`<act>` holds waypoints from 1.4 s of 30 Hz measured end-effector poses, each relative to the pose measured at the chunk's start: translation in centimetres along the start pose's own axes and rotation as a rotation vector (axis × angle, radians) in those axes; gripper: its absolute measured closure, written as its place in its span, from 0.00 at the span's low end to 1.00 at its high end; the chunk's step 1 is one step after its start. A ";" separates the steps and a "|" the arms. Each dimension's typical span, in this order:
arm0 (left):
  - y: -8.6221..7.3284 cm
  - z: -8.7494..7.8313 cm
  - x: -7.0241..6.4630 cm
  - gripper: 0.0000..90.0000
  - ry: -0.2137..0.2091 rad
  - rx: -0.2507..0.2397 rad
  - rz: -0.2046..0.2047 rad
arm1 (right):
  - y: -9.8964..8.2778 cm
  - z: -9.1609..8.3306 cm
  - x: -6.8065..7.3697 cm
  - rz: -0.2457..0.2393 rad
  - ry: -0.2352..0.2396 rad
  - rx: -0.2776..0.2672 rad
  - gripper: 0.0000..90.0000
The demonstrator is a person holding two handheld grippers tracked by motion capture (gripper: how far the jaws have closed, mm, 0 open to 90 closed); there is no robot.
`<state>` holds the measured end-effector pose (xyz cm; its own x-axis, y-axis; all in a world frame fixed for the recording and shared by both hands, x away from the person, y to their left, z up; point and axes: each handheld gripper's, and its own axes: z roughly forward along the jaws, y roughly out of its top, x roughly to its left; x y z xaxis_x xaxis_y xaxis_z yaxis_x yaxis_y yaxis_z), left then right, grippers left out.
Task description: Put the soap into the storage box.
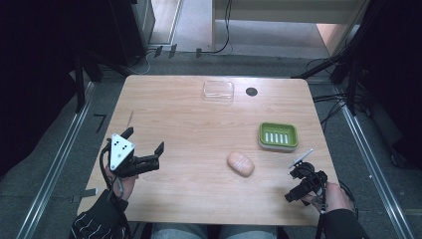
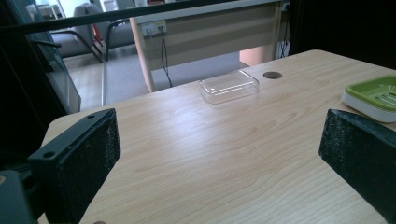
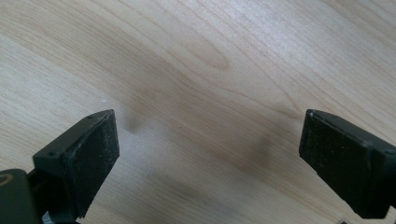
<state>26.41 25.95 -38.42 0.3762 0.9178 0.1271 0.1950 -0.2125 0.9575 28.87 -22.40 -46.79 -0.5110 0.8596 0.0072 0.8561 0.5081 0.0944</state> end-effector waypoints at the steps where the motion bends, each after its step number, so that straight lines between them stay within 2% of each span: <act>1: 0.0 0.0 0.0 0.00 0.000 -0.002 -0.001 | 0.0 0.0 0.0 0.004 -0.003 0.001 0.06; 6: 0.0 0.0 0.1 0.00 0.006 -0.004 -0.009 | 0.1 0.0 0.2 0.000 -0.003 -0.001 0.07; 11: 0.1 0.0 -0.2 0.00 -0.004 0.001 0.001 | 0.2 0.1 0.0 -0.007 0.003 -0.009 0.07; 18: 0.0 -0.2 0.0 0.00 -0.003 0.001 -0.008 | 0.5 -0.3 0.6 -0.022 -0.004 -0.015 0.07; 22: 0.0 -0.1 0.0 0.00 -0.005 0.000 -0.008 | 0.9 -0.3 1.1 -0.056 -0.008 -0.028 0.07; 24: 0.0 -0.1 0.0 0.00 -0.005 0.000 -0.007 | 1.0 -0.4 1.3 -0.058 -0.014 -0.033 0.07; 25: 0.0 -0.1 0.0 0.00 -0.006 0.002 -0.007 | 1.2 -0.7 1.6 -0.080 -0.018 -0.045 0.07; 28: 0.0 -0.1 -0.1 0.00 -0.007 -0.001 -0.005 | 1.4 -1.2 1.8 -0.084 -0.025 -0.070 0.07; 35: 0.0 -0.1 0.0 0.00 -0.012 -0.001 -0.004 | 1.8 -1.2 2.1 -0.102 -0.017 -0.073 0.07; 42: 0.1 0.0 -0.2 0.00 -0.015 -0.002 -0.002 | 3.2 -2.0 3.0 -0.154 -0.030 -0.118 0.07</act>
<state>26.36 25.70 -38.38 0.3896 0.9130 0.1211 0.1942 -0.2100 0.9582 29.93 -18.33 -44.45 -0.6313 0.7742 -0.0457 0.7520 0.6255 0.2079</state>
